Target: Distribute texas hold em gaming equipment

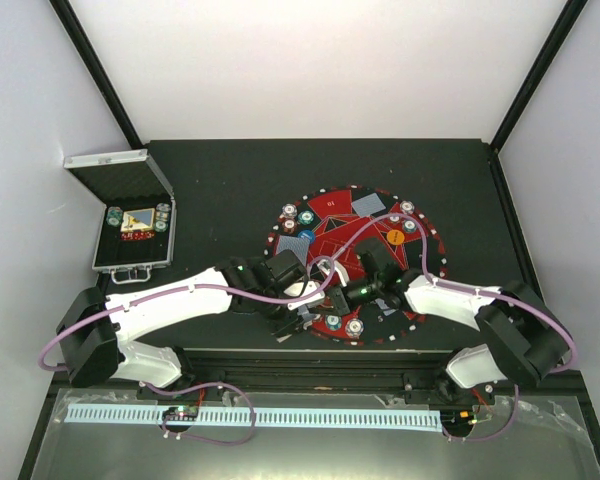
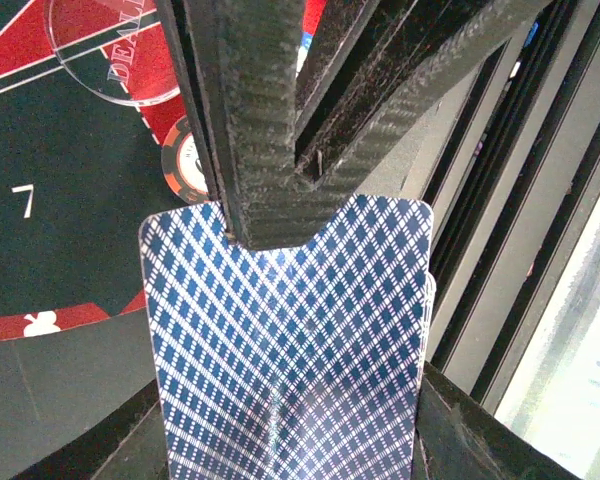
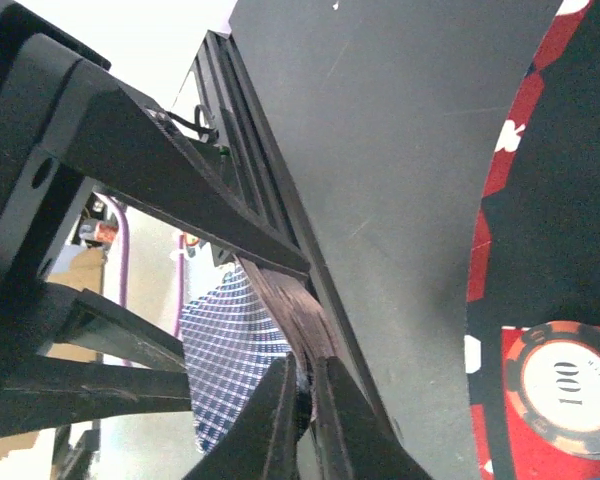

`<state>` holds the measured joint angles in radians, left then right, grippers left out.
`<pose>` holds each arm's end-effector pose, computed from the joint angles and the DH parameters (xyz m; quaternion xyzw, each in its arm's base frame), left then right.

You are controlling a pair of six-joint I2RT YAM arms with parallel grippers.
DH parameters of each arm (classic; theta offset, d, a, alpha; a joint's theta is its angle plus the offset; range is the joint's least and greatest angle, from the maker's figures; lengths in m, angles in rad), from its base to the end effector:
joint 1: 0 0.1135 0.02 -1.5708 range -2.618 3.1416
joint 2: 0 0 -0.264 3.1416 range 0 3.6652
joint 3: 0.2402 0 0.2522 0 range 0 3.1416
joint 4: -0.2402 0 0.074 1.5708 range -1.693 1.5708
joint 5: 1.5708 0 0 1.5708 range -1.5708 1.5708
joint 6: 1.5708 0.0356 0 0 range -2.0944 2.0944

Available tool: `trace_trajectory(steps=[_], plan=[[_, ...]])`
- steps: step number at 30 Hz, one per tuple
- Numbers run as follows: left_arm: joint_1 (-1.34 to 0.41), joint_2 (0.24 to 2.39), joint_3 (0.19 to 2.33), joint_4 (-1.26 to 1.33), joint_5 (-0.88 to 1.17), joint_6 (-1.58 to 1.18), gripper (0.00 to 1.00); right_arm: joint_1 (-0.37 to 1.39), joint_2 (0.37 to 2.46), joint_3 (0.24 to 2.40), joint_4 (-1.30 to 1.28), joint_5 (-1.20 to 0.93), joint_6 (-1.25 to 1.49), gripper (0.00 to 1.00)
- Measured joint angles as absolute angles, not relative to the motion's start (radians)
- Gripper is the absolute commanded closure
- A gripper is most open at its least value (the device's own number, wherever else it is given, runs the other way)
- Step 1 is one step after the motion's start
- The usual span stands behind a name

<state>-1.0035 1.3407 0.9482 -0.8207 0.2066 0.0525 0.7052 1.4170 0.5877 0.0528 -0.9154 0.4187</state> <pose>0.1267 -0.2124 0.2303 0.5090 0.8363 -0.1712 0.1108 0.1778 0.1884 0.1672 -0.2873 0.7944 0.5297 0.0765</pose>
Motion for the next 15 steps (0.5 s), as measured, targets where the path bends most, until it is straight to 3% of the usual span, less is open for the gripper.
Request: trace_trajectory(steps=[3,15], plan=[[-1.003,1.341,0.948,-0.821,0.207,0.052,0.49,0.704,1.41,0.589,0.051,-0.929,0.419,0.99],[-1.003,1.341,0.949,-0.813,0.206,0.053,0.49,0.683,1.342,0.589,0.015,-0.944,0.418,0.99]])
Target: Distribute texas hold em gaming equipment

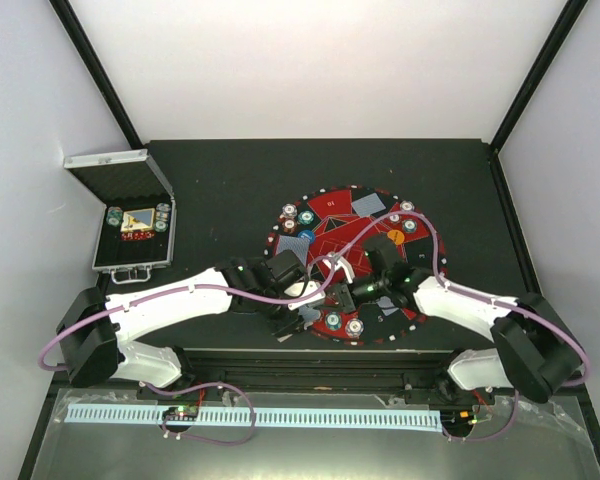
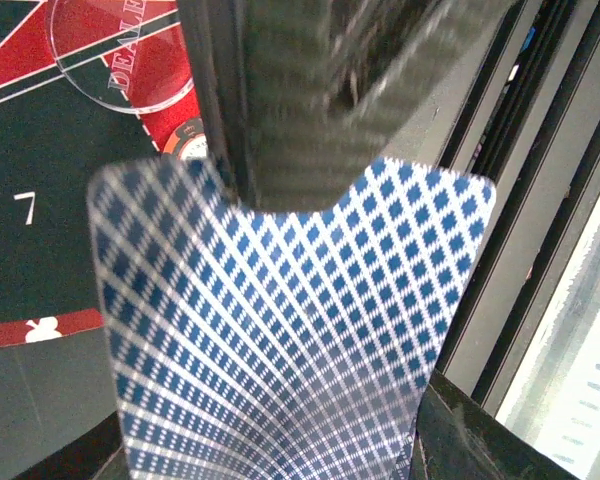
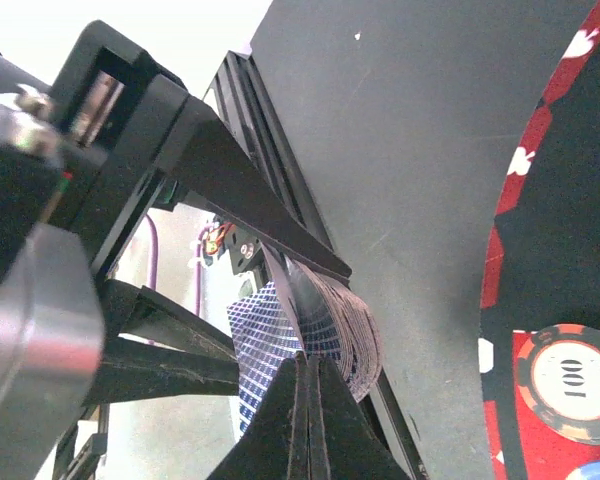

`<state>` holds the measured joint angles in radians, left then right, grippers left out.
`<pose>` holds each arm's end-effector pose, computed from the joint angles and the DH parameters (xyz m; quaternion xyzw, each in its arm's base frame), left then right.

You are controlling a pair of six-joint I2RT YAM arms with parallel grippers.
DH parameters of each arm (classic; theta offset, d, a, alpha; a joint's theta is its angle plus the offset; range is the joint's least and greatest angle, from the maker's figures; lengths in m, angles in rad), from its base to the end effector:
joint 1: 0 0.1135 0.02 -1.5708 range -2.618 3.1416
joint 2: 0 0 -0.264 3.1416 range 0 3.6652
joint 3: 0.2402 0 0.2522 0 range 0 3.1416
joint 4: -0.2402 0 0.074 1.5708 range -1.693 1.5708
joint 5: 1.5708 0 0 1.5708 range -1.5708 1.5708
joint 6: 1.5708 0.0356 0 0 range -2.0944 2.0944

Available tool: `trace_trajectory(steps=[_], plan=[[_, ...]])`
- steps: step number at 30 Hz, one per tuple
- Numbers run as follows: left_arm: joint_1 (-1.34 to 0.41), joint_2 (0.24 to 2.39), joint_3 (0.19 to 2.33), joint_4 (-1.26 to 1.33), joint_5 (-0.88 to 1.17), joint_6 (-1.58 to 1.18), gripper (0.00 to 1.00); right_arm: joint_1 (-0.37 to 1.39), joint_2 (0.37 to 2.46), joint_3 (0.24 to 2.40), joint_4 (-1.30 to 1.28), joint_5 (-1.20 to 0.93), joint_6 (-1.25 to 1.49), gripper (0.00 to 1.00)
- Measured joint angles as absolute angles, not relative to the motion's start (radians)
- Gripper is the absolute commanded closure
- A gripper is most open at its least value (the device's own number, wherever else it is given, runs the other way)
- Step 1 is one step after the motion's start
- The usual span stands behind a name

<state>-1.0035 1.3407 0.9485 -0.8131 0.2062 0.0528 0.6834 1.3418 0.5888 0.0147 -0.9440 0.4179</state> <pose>0.1271 -0.2131 0.2307 0.5091 0.8354 -0.1727 0.1144 0.1757 0.1802 0.1830 -0.2900 0.7831 0.5428 0.0893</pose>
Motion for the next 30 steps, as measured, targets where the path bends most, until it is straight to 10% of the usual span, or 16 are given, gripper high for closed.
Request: trace_trajectory(steps=[30], plan=[[-1.003,1.341,0.949,-0.815,0.141,0.052,0.5,0.419,1.113,0.588,-0.234,-0.709,0.343,0.99]])
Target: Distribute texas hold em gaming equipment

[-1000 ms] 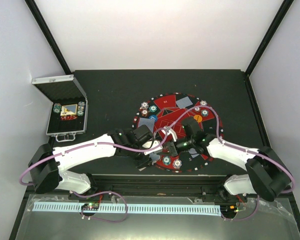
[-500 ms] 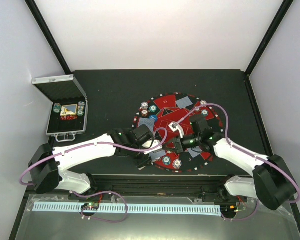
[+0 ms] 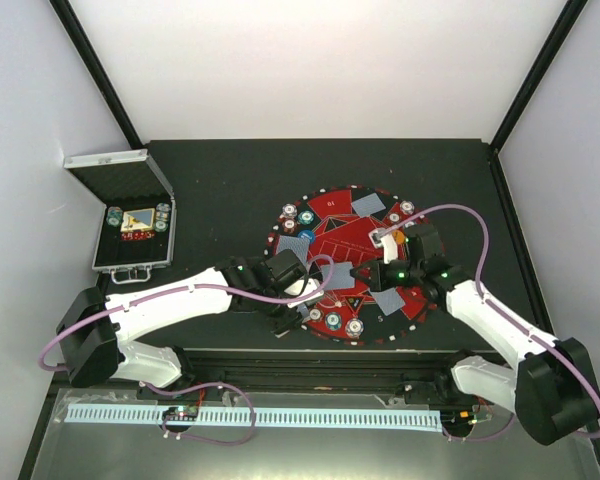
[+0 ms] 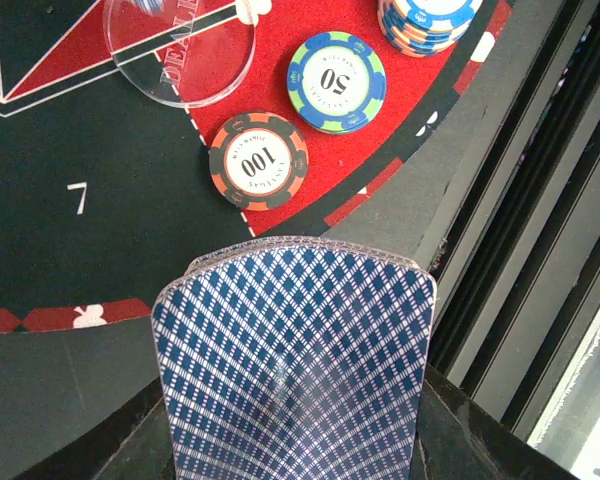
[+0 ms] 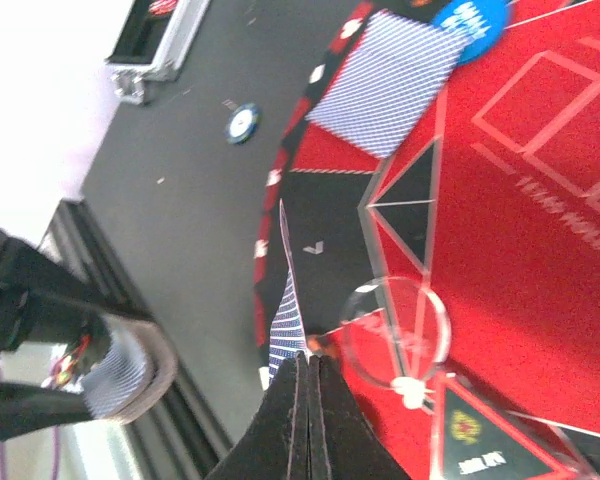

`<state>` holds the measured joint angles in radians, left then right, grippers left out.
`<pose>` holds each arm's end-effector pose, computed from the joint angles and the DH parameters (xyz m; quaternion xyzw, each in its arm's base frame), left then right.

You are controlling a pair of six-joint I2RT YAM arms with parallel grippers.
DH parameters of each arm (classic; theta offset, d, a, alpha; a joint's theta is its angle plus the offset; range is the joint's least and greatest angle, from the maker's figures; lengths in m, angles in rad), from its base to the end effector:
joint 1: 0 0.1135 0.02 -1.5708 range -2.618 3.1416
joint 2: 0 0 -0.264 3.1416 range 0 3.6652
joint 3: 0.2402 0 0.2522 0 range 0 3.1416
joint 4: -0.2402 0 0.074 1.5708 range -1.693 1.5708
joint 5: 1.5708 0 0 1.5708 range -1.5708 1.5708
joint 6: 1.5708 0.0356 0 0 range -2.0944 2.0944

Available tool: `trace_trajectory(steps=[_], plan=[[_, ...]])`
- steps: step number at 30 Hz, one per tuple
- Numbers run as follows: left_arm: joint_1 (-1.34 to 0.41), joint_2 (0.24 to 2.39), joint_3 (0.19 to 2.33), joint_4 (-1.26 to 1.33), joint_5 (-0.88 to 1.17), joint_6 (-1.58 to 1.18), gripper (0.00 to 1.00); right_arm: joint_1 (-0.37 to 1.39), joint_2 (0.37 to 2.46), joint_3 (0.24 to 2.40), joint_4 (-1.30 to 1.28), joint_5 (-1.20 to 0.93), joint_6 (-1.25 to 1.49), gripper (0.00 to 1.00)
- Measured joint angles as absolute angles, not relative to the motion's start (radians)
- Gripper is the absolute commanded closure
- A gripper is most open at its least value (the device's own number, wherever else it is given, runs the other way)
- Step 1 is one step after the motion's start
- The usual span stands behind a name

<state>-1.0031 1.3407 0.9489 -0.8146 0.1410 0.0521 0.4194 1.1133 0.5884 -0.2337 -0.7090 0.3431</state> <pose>0.1291 -0.2118 0.2304 0.5049 0.8412 -0.1443 0.1290 0.1904 0.1102 0.2100 -0.1699 0.8557 0.4338 0.2252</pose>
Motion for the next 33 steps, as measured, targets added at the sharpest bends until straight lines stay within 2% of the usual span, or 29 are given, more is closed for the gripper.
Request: trace_trajectory(steps=[7,24,33], plan=[[-1.003,1.341,0.949,-0.815,0.134,0.052,0.5,0.396,1.171,0.634,-0.281,-0.54,0.324,0.99],[-1.002,1.321,0.949,-0.814,0.127,0.052,0.5,0.39,1.835,1.27,-0.515,-0.26,0.012,0.99],[-0.995,1.321,0.949,-0.814,0.124,0.052,0.5,0.374,2.024,1.488,-0.613,-0.097,-0.072,0.99]])
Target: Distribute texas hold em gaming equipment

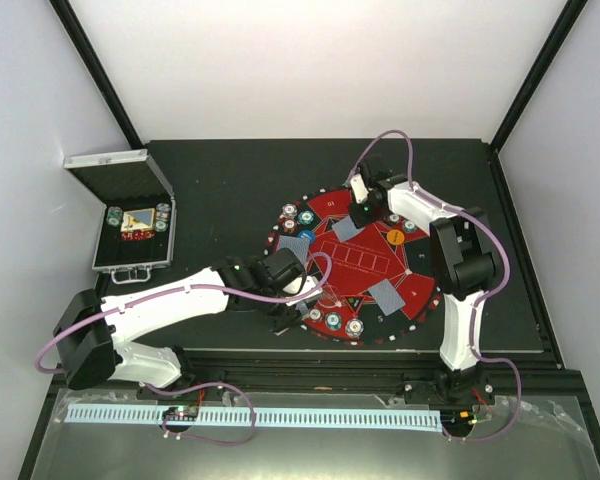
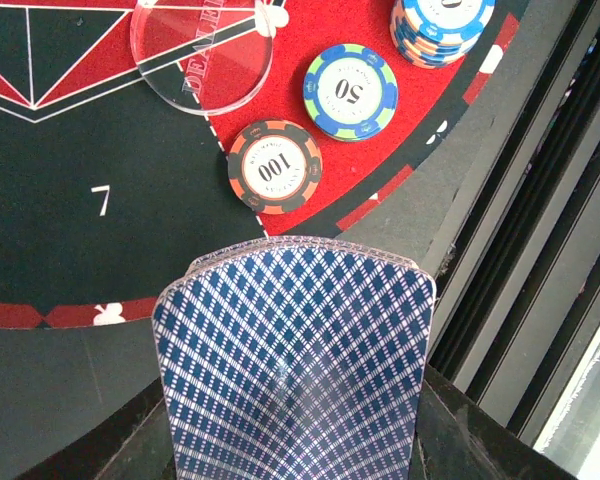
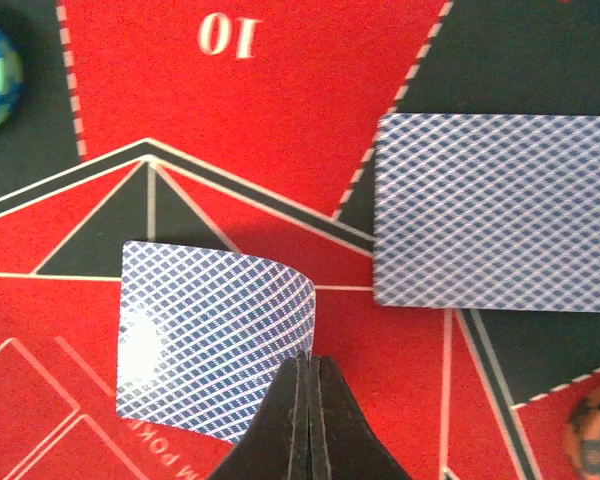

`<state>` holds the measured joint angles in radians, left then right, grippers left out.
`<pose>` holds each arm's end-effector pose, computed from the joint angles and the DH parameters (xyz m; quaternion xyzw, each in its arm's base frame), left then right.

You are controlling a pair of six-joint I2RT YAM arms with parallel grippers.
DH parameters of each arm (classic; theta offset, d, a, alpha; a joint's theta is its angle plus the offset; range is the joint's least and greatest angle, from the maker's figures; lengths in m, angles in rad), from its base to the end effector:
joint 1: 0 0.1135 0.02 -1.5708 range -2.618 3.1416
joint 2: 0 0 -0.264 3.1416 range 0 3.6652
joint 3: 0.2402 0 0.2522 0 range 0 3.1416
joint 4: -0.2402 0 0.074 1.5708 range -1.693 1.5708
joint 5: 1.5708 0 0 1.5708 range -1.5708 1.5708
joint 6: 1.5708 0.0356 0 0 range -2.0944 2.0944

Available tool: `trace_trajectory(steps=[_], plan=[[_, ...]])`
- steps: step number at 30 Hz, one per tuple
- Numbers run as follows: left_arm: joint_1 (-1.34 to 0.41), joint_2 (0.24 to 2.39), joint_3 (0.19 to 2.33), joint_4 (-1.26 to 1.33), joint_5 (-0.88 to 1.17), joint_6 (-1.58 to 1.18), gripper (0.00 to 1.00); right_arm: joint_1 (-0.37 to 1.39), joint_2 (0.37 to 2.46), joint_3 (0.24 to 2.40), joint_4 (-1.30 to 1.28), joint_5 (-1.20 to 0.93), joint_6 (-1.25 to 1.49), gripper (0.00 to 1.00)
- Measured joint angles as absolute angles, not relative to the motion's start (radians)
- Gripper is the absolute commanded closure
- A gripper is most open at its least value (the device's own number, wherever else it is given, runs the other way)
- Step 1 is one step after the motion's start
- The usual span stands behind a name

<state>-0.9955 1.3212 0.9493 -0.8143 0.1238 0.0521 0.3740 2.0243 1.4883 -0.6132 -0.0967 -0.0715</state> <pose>0.1301 -0.2086 0.2349 0.5003 0.8424 -0.1408 0.1423 0.3913 0.1573 0.1774 -0.2256 0.9504 0.0782 0.1995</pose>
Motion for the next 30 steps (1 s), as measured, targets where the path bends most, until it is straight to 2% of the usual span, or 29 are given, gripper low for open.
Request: trace_trajectory(steps=[18,30], plan=[[-0.993,1.322,0.949,-0.814,0.123,0.052,0.5,0.293,2.126,1.657,-0.679,0.007,-0.149,0.99],[-0.99,1.332,0.949,-0.814,0.123,0.052,0.5,0.257,2.163,1.675,-0.688,0.009,-0.159,0.99]])
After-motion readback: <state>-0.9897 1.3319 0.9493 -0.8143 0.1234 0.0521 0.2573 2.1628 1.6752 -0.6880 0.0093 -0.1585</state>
